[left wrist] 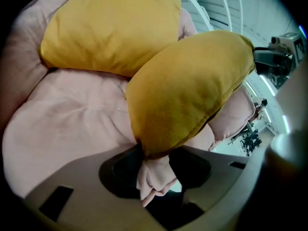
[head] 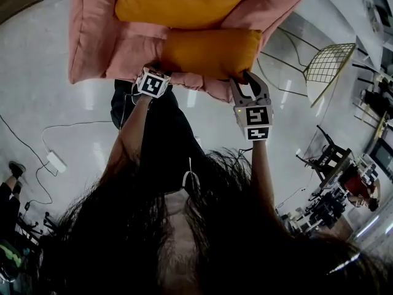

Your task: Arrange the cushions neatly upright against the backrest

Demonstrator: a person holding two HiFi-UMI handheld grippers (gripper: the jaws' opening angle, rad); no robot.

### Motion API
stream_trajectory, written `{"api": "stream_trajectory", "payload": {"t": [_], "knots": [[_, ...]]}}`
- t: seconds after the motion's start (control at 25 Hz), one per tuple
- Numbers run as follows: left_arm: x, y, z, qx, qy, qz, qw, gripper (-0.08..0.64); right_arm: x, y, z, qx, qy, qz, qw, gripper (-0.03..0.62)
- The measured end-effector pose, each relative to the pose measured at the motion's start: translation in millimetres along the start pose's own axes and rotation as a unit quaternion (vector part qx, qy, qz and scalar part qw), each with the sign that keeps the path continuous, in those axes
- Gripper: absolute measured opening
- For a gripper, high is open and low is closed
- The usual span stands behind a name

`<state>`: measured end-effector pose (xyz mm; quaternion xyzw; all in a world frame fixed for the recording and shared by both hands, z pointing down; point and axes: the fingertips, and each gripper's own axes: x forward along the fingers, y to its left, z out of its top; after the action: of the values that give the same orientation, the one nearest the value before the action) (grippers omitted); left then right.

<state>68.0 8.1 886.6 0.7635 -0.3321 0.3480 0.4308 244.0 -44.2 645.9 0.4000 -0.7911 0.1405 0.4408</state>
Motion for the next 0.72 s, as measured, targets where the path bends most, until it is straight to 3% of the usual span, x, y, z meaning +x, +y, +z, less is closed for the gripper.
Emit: {"api": "stream_trajectory", "payload": {"t": [0.16,0.36,0.72], "knots": [[-15.2,3.5,9.4,0.019,0.008,-0.002,0.9998,0.141,0.6,-0.2,12.3,0.033,-0.002,0.006,0.999,0.123],[-41.0,5.8,12.2,0.008,0.03,-0.035,0.9989,0.138,-4.8,-10.5,28.7,0.097,-0.012,-0.006,0.995,0.11],[-80.3,3.4,25.2,0.048,0.041,-0.05,0.9968,0.135,-16.4,-13.4,46.5,0.153,-0.024,-0.04,0.987,0.104]]}}
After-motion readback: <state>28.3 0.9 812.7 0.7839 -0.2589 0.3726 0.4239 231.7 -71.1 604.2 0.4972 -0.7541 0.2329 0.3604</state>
